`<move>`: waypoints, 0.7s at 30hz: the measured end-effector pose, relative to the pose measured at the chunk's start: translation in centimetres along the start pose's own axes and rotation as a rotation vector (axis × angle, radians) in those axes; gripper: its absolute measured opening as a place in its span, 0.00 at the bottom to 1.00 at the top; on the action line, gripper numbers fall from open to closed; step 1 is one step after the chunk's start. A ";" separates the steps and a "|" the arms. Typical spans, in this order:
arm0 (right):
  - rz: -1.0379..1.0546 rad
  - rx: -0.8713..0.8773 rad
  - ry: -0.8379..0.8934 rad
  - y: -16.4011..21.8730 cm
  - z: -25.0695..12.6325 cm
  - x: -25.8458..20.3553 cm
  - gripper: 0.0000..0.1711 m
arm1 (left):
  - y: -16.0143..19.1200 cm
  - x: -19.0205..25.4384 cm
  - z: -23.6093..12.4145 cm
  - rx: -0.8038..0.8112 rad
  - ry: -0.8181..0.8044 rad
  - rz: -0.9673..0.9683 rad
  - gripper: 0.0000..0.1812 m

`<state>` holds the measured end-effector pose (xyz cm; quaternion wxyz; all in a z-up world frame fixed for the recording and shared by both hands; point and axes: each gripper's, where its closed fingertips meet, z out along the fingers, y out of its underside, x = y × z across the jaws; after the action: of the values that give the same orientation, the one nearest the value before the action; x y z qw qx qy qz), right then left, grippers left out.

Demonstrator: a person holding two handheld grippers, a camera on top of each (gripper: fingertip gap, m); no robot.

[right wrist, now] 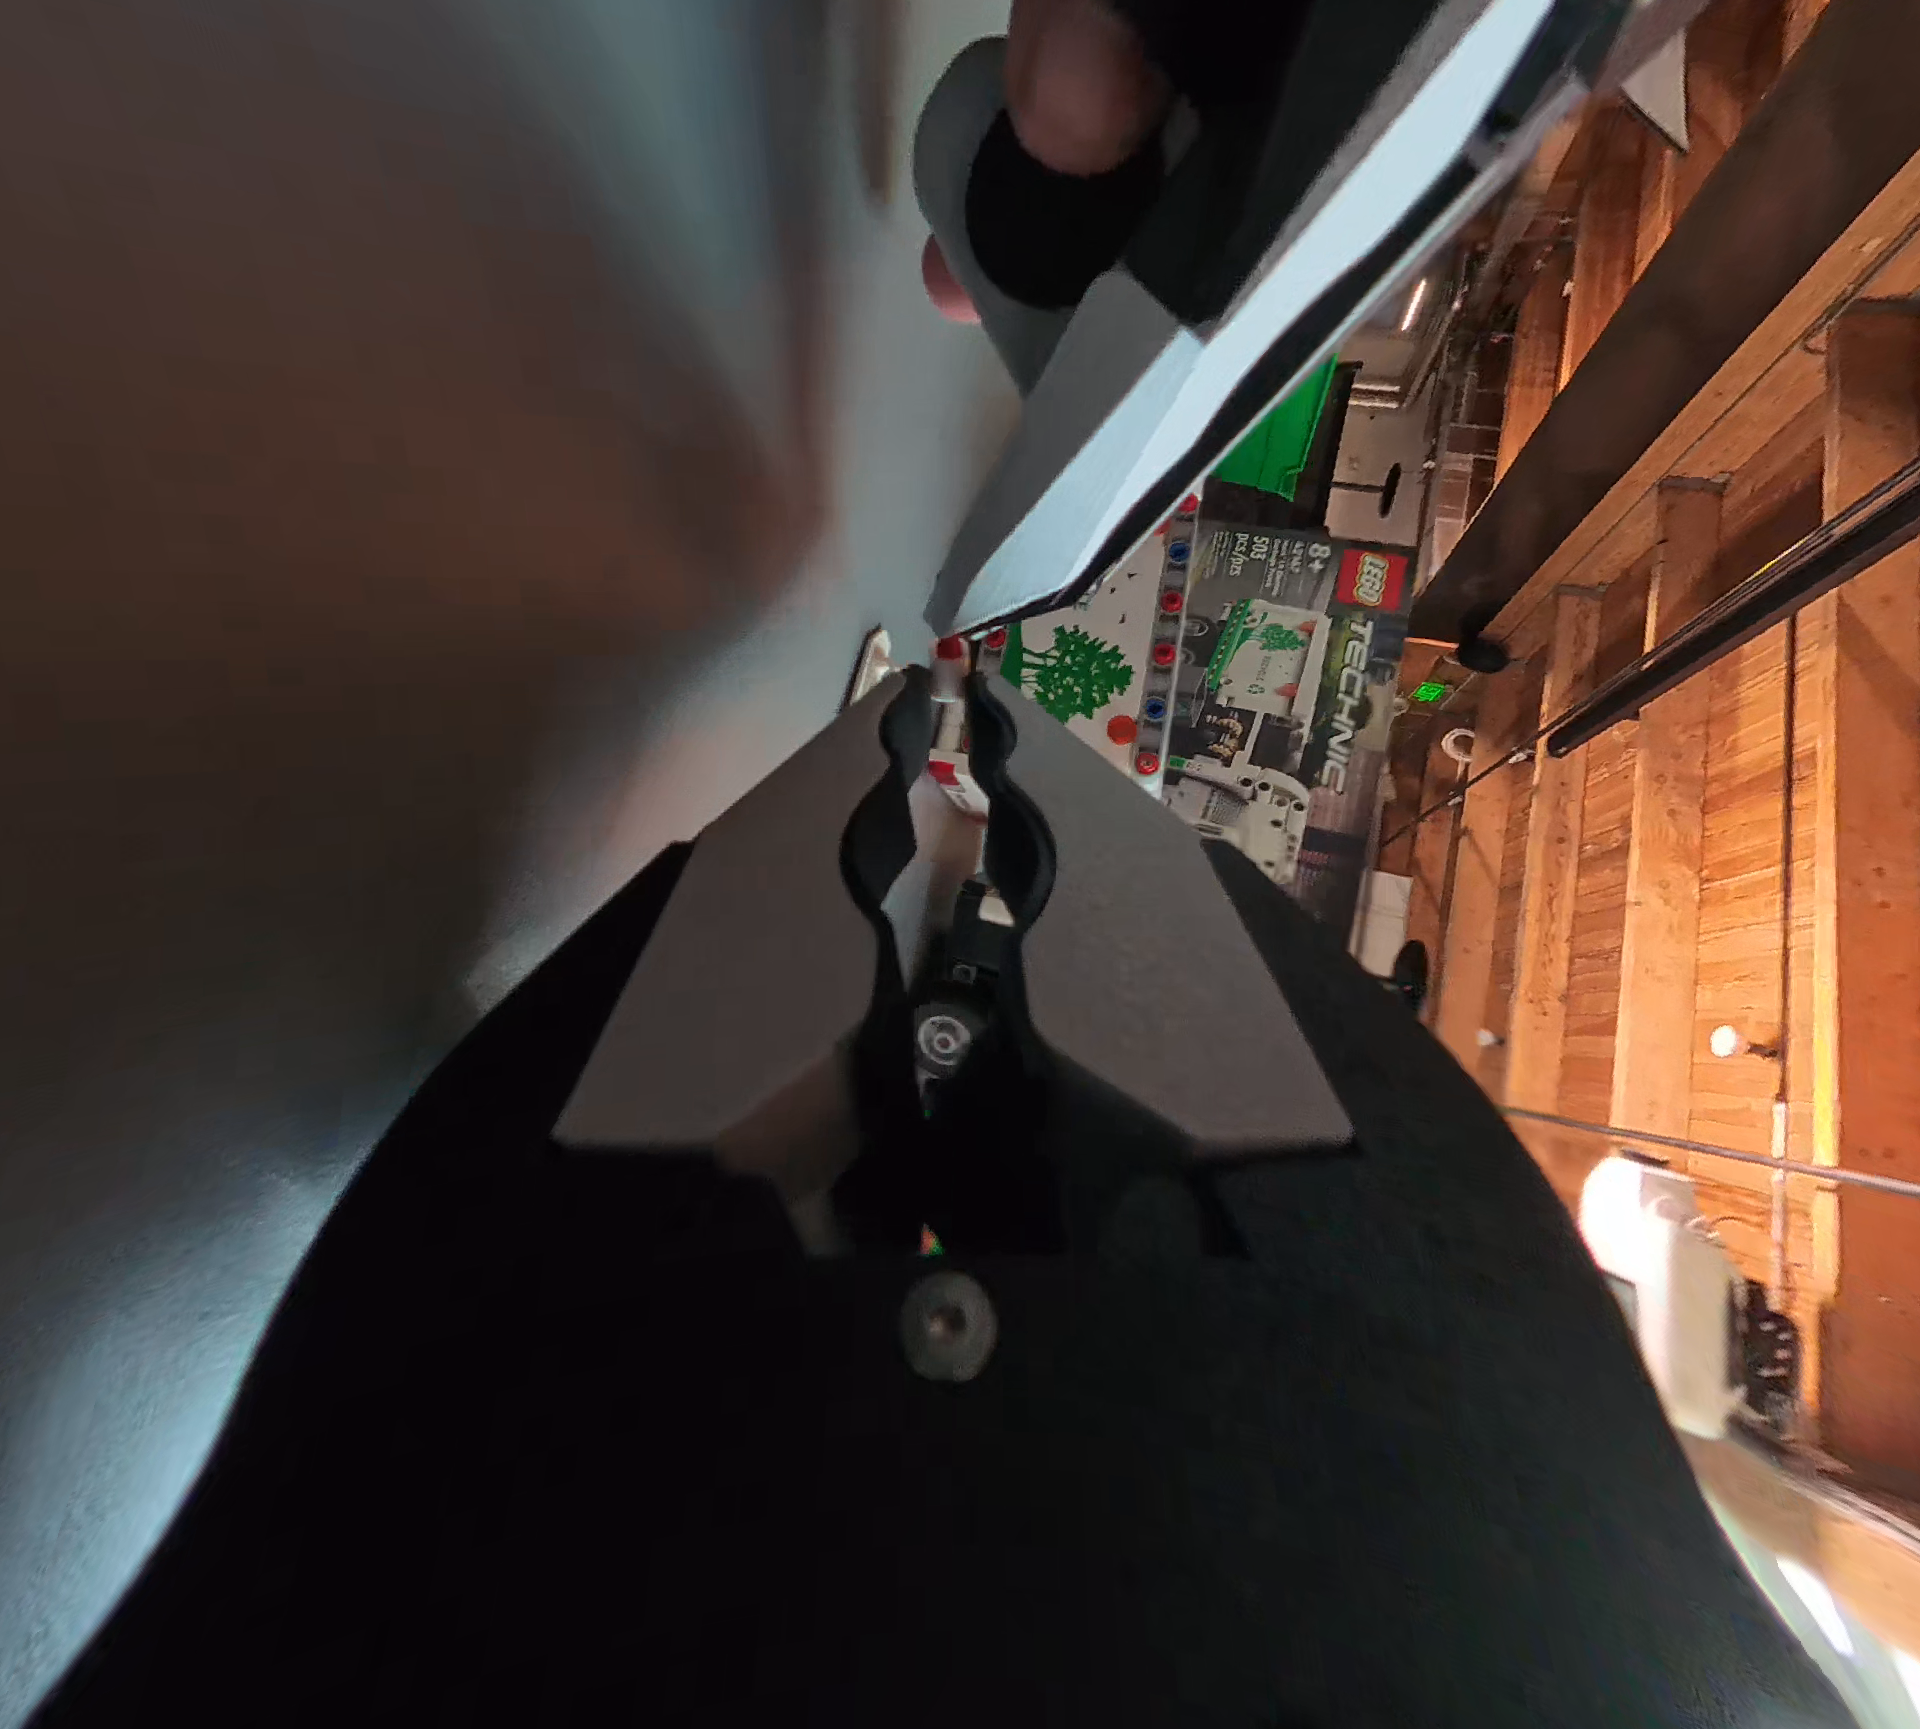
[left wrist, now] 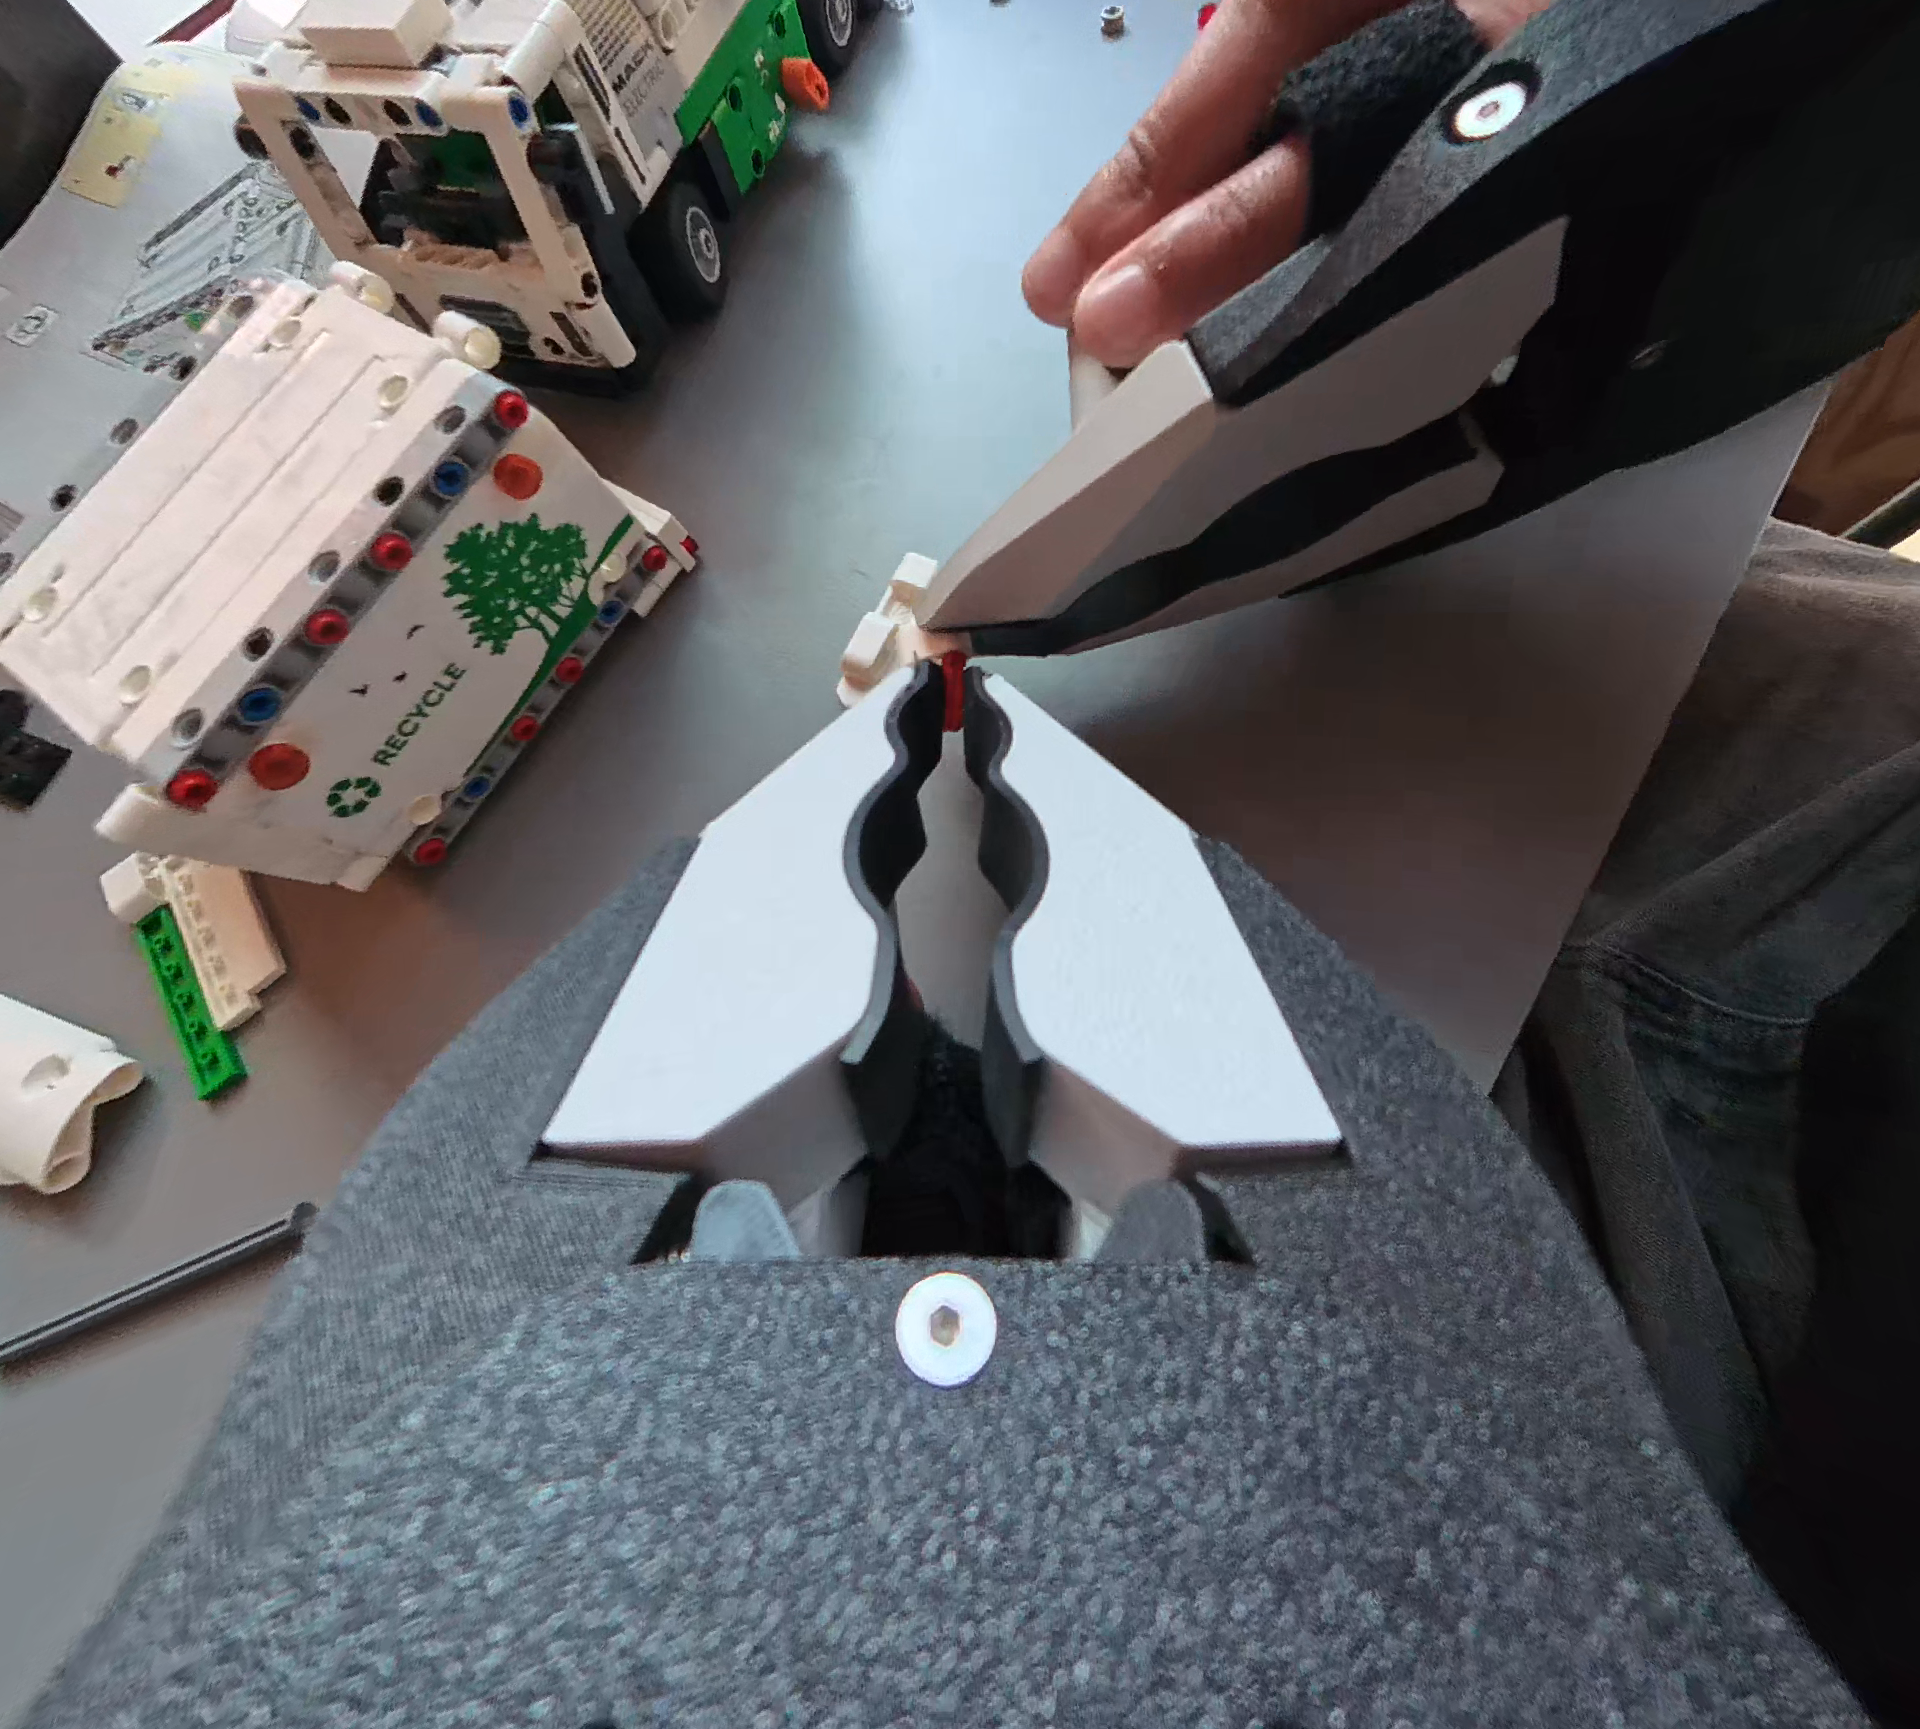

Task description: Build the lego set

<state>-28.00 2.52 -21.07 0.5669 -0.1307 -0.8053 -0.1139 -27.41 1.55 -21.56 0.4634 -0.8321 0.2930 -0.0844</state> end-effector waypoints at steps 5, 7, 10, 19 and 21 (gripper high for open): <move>0.123 0.005 0.004 -0.1 0.1 0.7 0.03 | -0.5 -0.4 -0.5 0.044 -0.003 -0.042 0.01; 0.120 -0.004 0.004 -0.1 0.3 0.6 0.03 | -0.5 -0.4 -0.5 0.040 -0.003 -0.045 0.01; 0.106 -0.006 0.003 -0.1 0.3 0.5 0.03 | -0.4 -0.4 -0.4 0.034 0.000 -0.044 0.01; 0.107 -0.046 -0.003 -0.1 0.5 0.0 0.03 | -0.1 -0.5 0.0 -0.001 -0.051 -0.054 0.01; 0.107 -0.041 -0.012 -0.1 0.6 -0.2 0.03 | 0.0 -0.4 0.0 -0.007 -0.041 -0.058 0.01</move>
<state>-28.53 2.57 -21.42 0.5647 -0.1860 -0.7980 -0.0992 -27.69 1.80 -21.53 0.4636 -0.8434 0.2595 -0.0799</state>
